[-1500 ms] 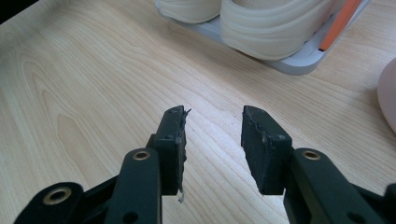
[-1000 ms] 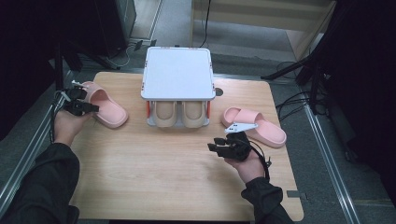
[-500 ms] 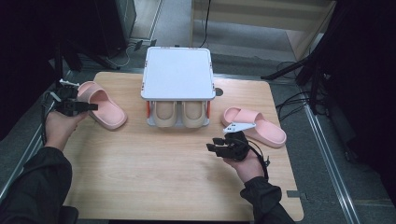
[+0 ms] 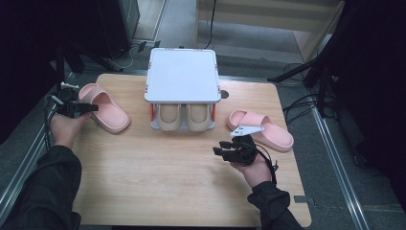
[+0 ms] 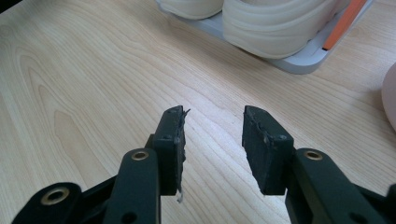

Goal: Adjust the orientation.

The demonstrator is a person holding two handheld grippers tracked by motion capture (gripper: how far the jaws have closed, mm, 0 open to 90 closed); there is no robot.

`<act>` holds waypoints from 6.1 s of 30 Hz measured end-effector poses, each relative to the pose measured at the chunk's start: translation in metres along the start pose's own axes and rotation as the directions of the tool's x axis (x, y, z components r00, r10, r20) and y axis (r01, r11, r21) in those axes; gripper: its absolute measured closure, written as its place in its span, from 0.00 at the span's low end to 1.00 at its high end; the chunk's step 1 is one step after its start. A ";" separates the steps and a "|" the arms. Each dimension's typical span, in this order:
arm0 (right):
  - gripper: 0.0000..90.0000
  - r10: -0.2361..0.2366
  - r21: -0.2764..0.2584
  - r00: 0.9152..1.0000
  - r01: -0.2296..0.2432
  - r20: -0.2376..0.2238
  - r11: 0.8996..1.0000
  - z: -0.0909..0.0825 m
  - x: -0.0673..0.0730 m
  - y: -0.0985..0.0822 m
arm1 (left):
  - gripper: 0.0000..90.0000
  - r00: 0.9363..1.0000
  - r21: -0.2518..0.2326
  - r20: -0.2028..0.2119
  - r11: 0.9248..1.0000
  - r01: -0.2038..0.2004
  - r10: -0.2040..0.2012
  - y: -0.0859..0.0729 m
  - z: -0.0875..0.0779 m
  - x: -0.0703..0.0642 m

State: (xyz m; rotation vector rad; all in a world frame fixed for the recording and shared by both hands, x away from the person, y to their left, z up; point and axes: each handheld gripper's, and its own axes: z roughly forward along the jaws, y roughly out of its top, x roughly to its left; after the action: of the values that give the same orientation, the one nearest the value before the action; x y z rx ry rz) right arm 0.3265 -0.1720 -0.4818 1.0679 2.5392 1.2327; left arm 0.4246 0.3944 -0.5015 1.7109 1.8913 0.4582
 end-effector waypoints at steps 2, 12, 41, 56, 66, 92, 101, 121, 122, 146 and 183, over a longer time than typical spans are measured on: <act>0.66 0.004 0.003 1.000 -0.004 0.001 1.000 0.000 -0.001 -0.001 | 0.41 1.000 0.003 -0.011 1.000 -0.001 0.002 0.001 0.004 0.000; 0.66 0.005 0.006 1.000 -0.005 0.018 1.000 -0.003 -0.001 -0.004 | 0.68 0.999 0.015 -0.048 1.000 -0.009 0.009 0.007 0.005 0.001; 0.65 0.041 -0.032 0.998 -0.039 0.049 0.999 -0.009 -0.012 -0.002 | 0.93 0.981 -0.009 0.032 0.981 -0.191 0.192 -0.010 -0.066 -0.016; 0.64 0.029 -0.030 0.998 -0.027 0.048 0.999 0.001 -0.019 0.012 | 0.93 0.948 -0.002 0.134 0.956 -0.292 0.290 -0.048 -0.095 -0.049; 0.64 0.020 -0.037 0.999 -0.018 0.036 0.999 0.006 -0.019 0.019 | 0.93 0.934 -0.042 0.184 0.952 -0.303 0.305 -0.075 -0.103 -0.071; 0.64 0.007 -0.017 0.999 -0.006 0.049 1.000 0.007 -0.018 0.017 | 0.92 0.829 -0.037 0.320 0.880 -0.473 0.459 -0.107 -0.096 -0.154; 0.64 0.012 -0.017 0.998 -0.011 0.064 1.000 0.001 -0.019 0.010 | 0.91 0.800 -0.047 0.343 0.859 -0.509 0.493 -0.106 -0.087 -0.173; 0.65 0.007 -0.019 0.997 -0.006 0.079 1.000 -0.005 -0.013 -0.001 | 0.89 0.777 0.017 0.335 0.822 -0.570 0.532 -0.114 -0.059 -0.196; 0.64 0.000 -0.019 0.997 0.001 0.072 1.000 -0.003 -0.011 -0.001 | 0.88 0.775 0.025 0.338 0.819 -0.574 0.533 -0.115 -0.058 -0.196; 0.66 -0.067 0.009 0.997 0.067 -0.032 0.998 0.039 0.027 0.007 | 0.79 0.734 0.001 0.455 0.824 -0.567 0.504 -0.123 -0.076 -0.171; 0.84 -0.097 0.068 0.987 0.106 -0.125 0.992 0.089 0.061 0.016 | 0.93 0.739 0.084 0.483 0.815 -0.573 0.470 -0.141 -0.062 -0.164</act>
State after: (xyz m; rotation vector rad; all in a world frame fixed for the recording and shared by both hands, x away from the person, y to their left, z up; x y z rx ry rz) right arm 0.3249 -0.0693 -0.5173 0.8894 2.7134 1.2208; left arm 0.2822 0.2207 -0.5077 2.2825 1.1439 0.0272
